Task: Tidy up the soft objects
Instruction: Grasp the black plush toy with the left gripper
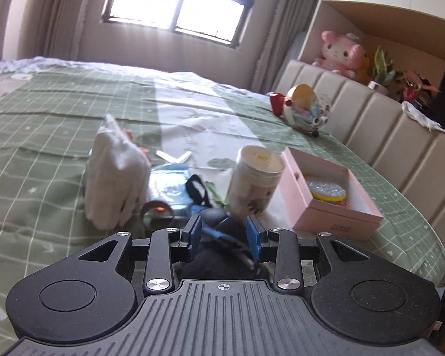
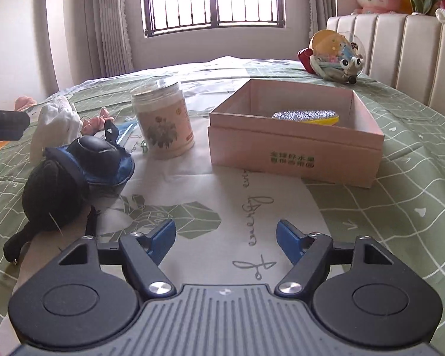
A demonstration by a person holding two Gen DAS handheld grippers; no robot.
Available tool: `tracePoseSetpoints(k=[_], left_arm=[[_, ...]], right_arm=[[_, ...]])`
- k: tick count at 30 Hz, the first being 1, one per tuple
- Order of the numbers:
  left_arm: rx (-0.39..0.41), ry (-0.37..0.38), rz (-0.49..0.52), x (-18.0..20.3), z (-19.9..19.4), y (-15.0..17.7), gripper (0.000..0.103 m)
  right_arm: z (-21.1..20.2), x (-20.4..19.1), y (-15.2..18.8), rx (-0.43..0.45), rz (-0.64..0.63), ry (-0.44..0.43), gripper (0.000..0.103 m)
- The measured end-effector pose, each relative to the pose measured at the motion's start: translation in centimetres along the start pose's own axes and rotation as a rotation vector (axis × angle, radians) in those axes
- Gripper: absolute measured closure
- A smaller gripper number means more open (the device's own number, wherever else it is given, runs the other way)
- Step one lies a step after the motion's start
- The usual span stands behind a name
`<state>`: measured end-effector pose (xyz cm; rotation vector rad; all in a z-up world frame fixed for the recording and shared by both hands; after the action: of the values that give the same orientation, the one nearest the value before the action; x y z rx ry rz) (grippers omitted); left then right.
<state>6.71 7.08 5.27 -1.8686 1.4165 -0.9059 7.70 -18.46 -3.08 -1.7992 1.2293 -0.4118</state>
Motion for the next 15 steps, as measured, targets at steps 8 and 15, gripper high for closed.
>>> tracePoseSetpoints(k=[8,15], left_arm=[[-0.082,0.074,0.072,1.6,1.9,3.5,0.065],[-0.042,-0.065,0.213,2.9,3.1,4.3,0.053]], right_arm=[[0.8,-0.7,1.6,-0.014,-0.062,0.029,0.021],[0.8,-0.6,1.7,-0.014,-0.057,0.02,0.017]])
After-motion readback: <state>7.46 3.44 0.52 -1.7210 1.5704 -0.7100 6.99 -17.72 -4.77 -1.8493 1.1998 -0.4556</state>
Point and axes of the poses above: each gripper's, at about its wrist camera, not at the fingertips, and z roughly the way its jaws point, x to its right, y to its underside, the point moved 8 cm from there along z, roughly the way its jaws point, and after that the axes turned 15 degrees about -y, right-handed, at the moved point
